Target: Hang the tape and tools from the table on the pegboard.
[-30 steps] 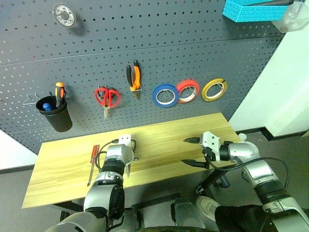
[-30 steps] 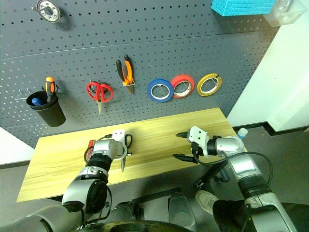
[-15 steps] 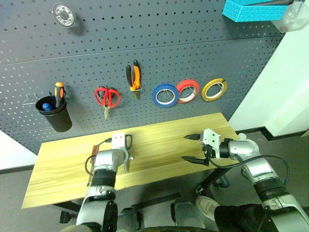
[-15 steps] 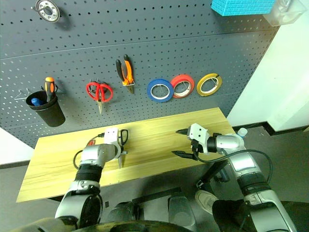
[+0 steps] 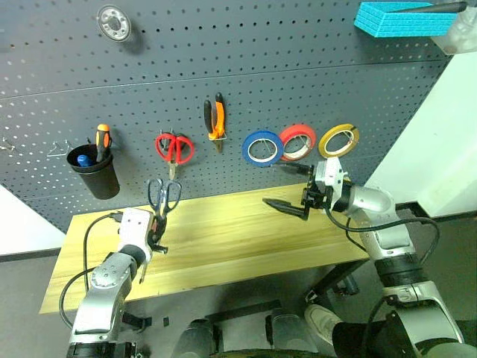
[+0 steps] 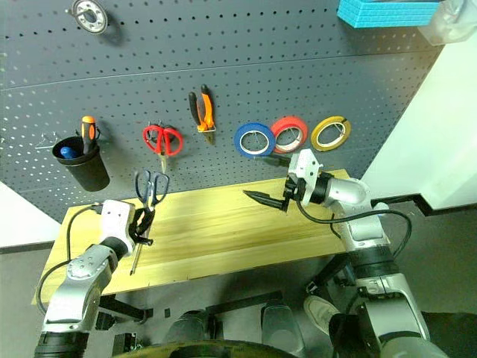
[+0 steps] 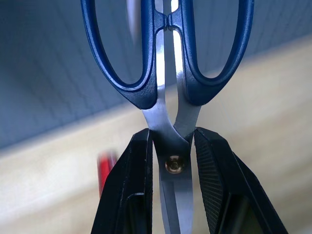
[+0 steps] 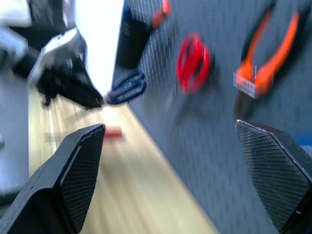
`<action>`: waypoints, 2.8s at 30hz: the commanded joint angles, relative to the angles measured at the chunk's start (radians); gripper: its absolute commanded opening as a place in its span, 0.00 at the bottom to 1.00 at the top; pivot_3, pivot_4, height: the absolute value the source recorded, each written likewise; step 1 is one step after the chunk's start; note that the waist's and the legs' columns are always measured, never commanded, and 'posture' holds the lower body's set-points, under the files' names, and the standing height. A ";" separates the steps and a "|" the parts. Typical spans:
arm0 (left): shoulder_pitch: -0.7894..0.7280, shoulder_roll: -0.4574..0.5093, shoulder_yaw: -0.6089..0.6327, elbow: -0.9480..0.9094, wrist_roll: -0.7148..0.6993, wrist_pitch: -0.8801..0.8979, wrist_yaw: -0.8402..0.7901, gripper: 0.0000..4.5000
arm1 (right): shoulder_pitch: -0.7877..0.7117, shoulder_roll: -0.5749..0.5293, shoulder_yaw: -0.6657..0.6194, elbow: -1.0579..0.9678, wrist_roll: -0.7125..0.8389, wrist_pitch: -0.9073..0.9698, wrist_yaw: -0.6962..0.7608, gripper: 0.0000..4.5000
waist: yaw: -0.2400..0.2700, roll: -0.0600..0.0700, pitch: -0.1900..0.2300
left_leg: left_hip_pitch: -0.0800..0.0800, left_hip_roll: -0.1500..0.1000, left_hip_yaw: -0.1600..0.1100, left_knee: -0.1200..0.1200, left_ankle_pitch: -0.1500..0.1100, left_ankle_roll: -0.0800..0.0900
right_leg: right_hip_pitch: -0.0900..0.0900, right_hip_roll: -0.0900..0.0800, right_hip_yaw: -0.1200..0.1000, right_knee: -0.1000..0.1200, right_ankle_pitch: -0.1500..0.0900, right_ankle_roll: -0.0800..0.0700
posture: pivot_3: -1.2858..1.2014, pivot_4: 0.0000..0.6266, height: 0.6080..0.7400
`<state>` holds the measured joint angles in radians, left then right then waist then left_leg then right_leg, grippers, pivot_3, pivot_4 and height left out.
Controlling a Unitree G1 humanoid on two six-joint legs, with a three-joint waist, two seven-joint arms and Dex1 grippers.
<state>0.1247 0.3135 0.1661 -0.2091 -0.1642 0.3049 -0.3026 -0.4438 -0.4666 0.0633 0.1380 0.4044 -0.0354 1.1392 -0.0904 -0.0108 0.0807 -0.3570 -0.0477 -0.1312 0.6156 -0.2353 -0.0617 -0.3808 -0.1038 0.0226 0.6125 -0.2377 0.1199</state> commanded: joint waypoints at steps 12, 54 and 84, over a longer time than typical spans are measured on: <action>-0.220 -0.012 0.118 0.113 -0.103 -0.276 -0.023 0.20 | -0.027 0.011 -0.021 -0.115 0.060 0.067 0.003 1.00 | 0.019 -0.001 -0.002 | 0.000 0.000 0.001 0.000 0.000 0.000 | 0.000 0.001 0.000 0.000 0.000 0.000 | 0.46 0.00 0.99; -0.361 0.043 0.031 0.356 -0.005 -0.256 -0.021 0.57 | 0.003 0.007 -0.025 -0.103 0.031 0.032 -0.001 1.00 | -0.007 -0.001 -0.002 | 0.000 0.000 0.002 0.000 0.000 0.000 | 0.000 0.001 0.000 0.000 0.001 0.002 | 0.45 0.00 0.99; -0.632 0.157 -0.041 0.972 0.077 0.480 0.060 0.99 | 0.191 -0.149 0.118 0.015 -0.207 -0.075 0.078 1.00 | -0.030 -0.005 -0.005 | 0.001 0.000 0.000 0.000 0.000 0.000 | 0.001 0.001 0.000 0.001 0.002 0.005 | 0.45 0.00 0.99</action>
<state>-0.4702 0.4521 0.1302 0.7197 -0.1075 0.8014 -0.2450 -0.2495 -0.6084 0.2112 0.1926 0.1728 -0.1040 1.2189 -0.1207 -0.0156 0.0755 -0.3558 -0.0475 -0.1307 0.6156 -0.2351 -0.0613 -0.3801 -0.1026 0.0221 0.6138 -0.2356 0.1254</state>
